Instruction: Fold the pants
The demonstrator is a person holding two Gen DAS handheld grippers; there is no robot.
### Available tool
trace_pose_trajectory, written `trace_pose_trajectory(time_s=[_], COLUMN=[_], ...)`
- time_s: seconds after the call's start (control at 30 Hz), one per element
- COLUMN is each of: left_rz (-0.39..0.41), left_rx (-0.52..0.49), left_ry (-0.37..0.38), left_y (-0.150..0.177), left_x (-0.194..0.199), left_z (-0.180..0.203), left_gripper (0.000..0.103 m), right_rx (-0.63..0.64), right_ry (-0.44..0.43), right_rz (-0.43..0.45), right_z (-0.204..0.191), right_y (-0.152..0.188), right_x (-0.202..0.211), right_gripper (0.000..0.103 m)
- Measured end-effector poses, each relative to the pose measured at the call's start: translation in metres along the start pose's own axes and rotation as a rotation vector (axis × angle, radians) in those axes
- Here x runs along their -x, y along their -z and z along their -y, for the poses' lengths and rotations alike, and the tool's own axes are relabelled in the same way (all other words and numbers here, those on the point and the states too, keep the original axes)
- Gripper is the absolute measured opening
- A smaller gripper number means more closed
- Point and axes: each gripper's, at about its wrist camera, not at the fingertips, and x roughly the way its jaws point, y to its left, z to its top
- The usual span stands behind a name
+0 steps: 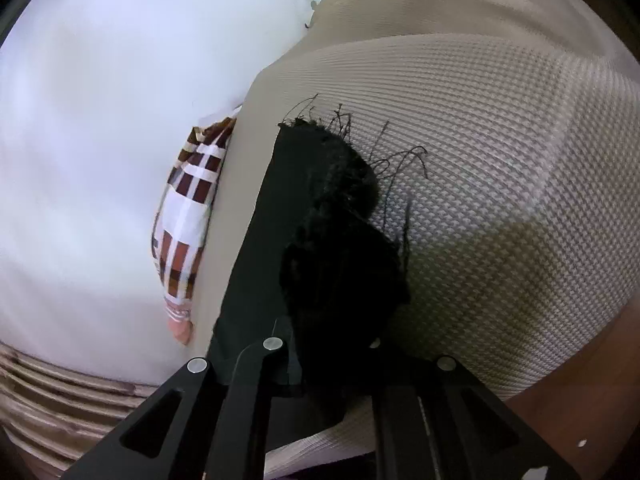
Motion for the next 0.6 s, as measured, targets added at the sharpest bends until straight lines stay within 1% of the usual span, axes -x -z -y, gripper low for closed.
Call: trace_pose_trajectory(time_s=[0.33,0.6], left_rz=[0.007,0.02], left_rx=[-0.033,-0.054], left_ry=[-0.031,-0.041], left_y=[0.0,-0.0014], left_x=[0.0015,0.0053], left_z=[0.0035,0.0074], left_gripper=[0.102,0.102], right_rx=[0.007,0.011], right_ry=[0.018,0.028], right_rz=[0.005,0.008], right_z=[-0.0042,-0.0077], right_y=[0.0004,-0.0003], right_x=[-0.0026,-0.0072], right_gripper=[0.009,0.009])
